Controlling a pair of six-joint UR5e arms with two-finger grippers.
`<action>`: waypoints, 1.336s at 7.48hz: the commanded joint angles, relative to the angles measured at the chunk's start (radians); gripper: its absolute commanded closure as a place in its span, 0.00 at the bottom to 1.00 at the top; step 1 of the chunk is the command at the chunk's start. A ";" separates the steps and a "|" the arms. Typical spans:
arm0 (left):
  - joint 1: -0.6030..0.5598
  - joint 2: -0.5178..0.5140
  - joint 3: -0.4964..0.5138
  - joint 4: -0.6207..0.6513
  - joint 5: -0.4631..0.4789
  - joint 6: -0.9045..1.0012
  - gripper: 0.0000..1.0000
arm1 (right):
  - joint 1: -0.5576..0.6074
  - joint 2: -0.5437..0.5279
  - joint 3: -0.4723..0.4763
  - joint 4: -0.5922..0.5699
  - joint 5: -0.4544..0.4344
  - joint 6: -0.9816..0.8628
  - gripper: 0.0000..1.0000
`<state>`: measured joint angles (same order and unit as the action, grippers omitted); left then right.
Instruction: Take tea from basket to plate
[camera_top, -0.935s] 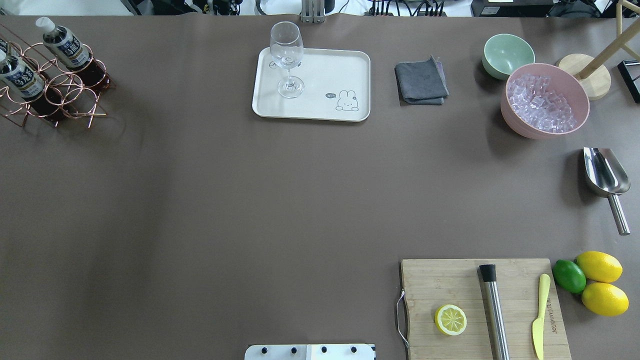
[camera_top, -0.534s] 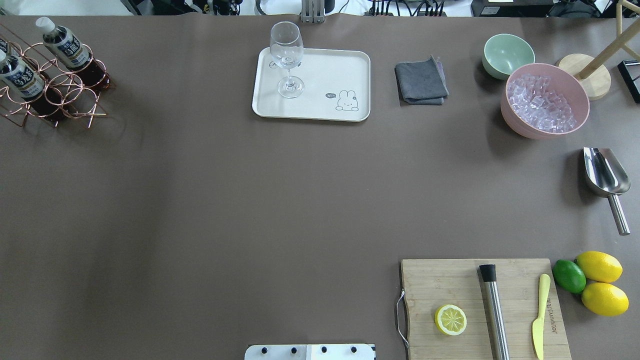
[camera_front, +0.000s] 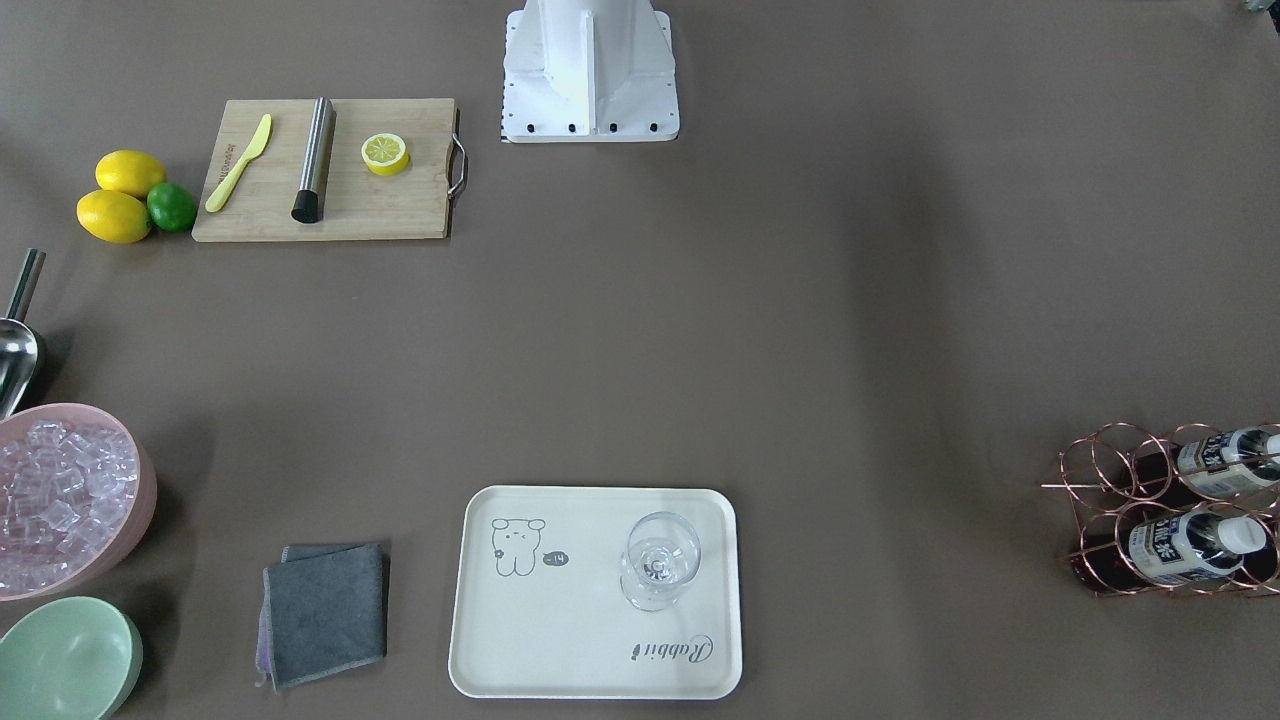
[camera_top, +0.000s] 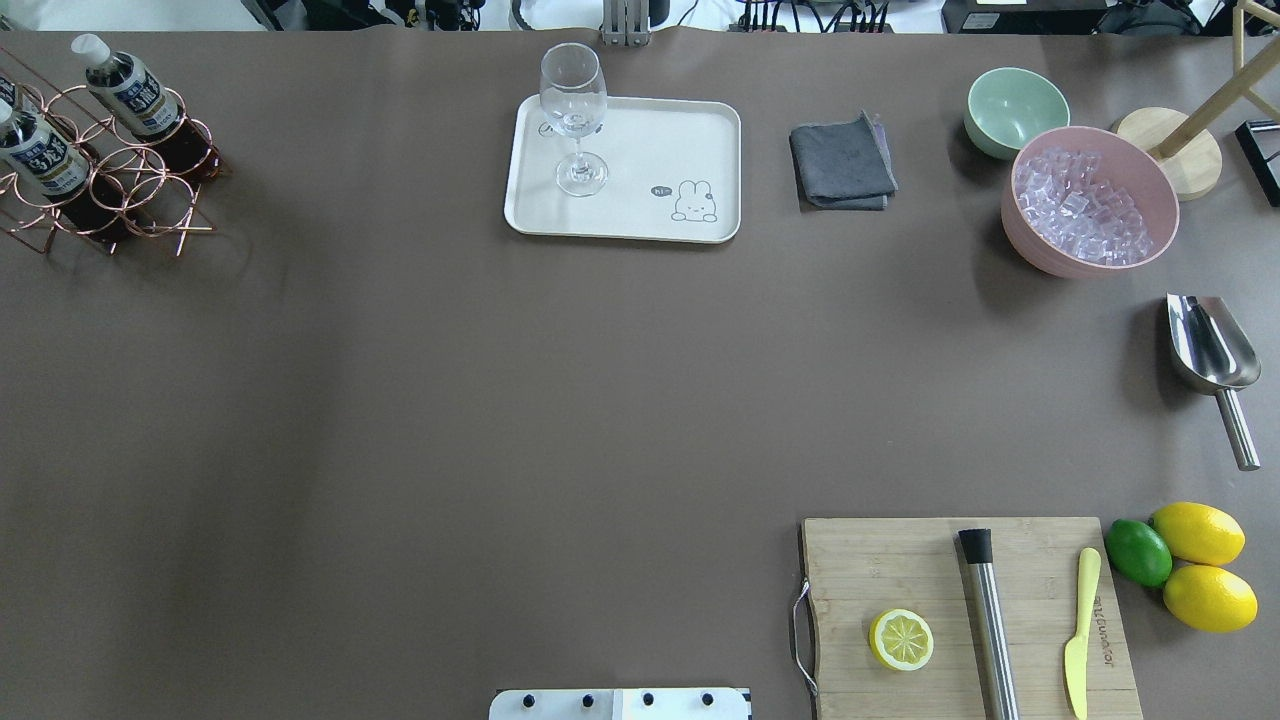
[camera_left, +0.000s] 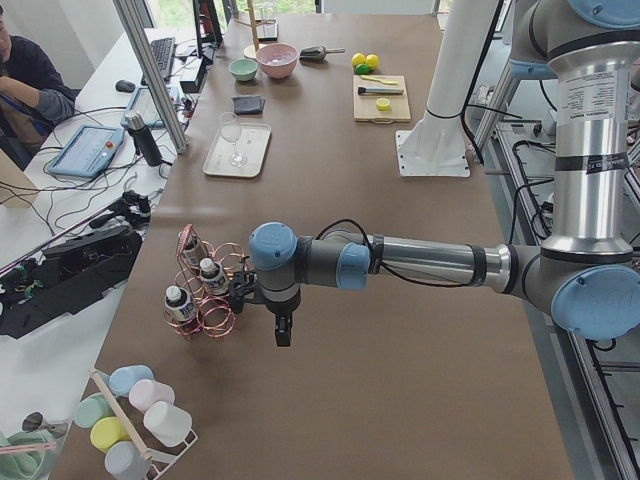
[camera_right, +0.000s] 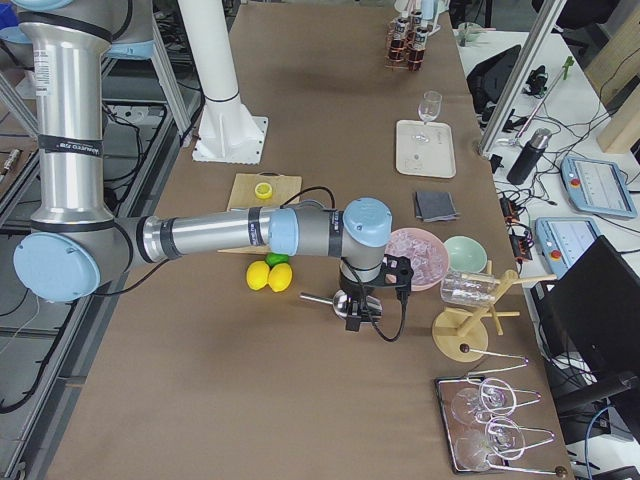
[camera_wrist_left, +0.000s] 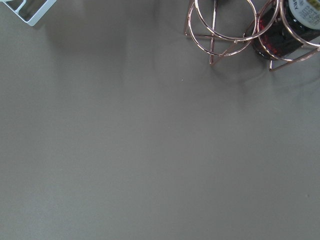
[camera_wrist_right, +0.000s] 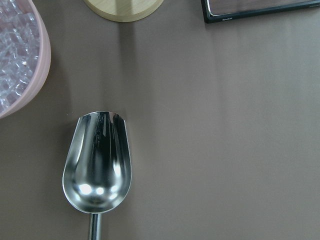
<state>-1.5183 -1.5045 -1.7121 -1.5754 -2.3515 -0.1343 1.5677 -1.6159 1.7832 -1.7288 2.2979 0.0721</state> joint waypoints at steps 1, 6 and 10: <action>-0.003 -0.003 -0.021 0.000 -0.002 0.001 0.02 | 0.005 0.001 -0.001 0.000 0.000 -0.001 0.00; -0.010 -0.109 -0.063 0.005 0.006 0.312 0.02 | 0.018 -0.001 -0.001 0.000 0.000 -0.003 0.00; -0.051 -0.268 0.071 0.021 0.012 0.856 0.10 | 0.018 0.001 -0.001 0.000 0.002 -0.001 0.00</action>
<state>-1.5524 -1.6803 -1.7409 -1.5589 -2.3401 0.4956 1.5860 -1.6157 1.7829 -1.7287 2.2987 0.0700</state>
